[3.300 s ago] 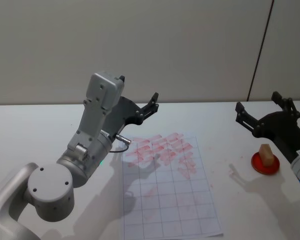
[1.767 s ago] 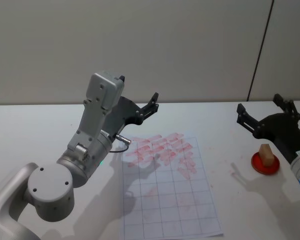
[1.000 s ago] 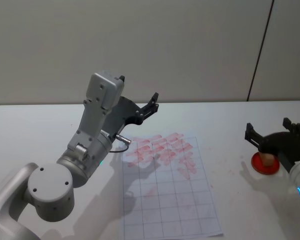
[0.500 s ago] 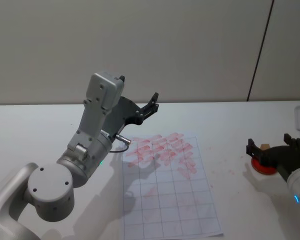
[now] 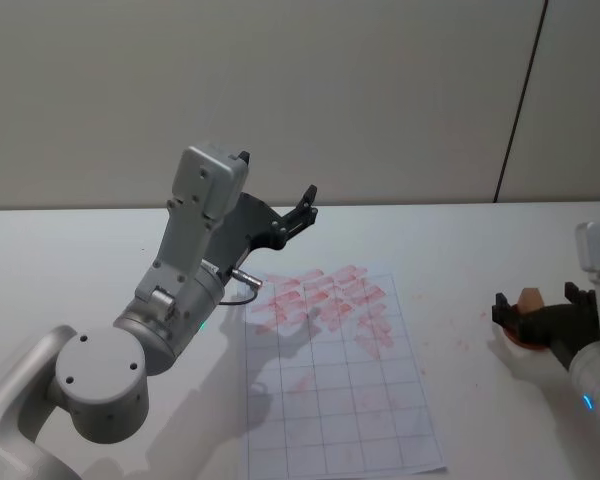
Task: Use the one hand to pick up the stamp and affix it onto the A4 paper.
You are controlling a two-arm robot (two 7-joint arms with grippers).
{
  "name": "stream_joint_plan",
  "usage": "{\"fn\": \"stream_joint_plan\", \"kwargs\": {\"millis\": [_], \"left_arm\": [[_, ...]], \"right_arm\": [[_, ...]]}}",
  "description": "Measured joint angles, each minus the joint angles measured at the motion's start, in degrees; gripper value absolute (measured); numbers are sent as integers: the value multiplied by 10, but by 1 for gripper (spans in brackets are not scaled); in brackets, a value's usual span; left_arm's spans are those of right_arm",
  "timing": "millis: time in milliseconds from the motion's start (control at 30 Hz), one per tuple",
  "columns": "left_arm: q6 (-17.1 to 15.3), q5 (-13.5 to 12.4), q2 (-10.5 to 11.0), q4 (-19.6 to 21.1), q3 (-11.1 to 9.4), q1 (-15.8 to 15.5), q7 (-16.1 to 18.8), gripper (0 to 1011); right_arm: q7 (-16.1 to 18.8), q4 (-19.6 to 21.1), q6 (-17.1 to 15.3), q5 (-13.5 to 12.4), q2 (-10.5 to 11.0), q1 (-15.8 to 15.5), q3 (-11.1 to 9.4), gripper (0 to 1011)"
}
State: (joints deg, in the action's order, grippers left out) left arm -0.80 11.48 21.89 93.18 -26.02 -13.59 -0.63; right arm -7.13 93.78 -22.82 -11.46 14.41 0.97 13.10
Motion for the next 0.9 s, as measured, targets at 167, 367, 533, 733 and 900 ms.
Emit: {"fn": "stream_joint_plan", "kwargs": {"millis": [167,367,533,733,900], "left_arm": [[0,0,0,0,0,0,0,1001],[0,0,0,0,0,0,0,1001],[0,0,0,0,0,0,0,1001],[0,0,0,0,0,0,0,1001],[0,0,0,0,0,0,0,1001]], "right_arm": [[6,-15,-3,3,-3,6,-1,1001],[13,-33,-8,4,-8,14,-2,880],[16,-42,-12,5,-11,17,-3,761],[18,-48,-13,6,-13,19,-4,566],[18,-49,-14,7,-13,19,-5,426]]}}
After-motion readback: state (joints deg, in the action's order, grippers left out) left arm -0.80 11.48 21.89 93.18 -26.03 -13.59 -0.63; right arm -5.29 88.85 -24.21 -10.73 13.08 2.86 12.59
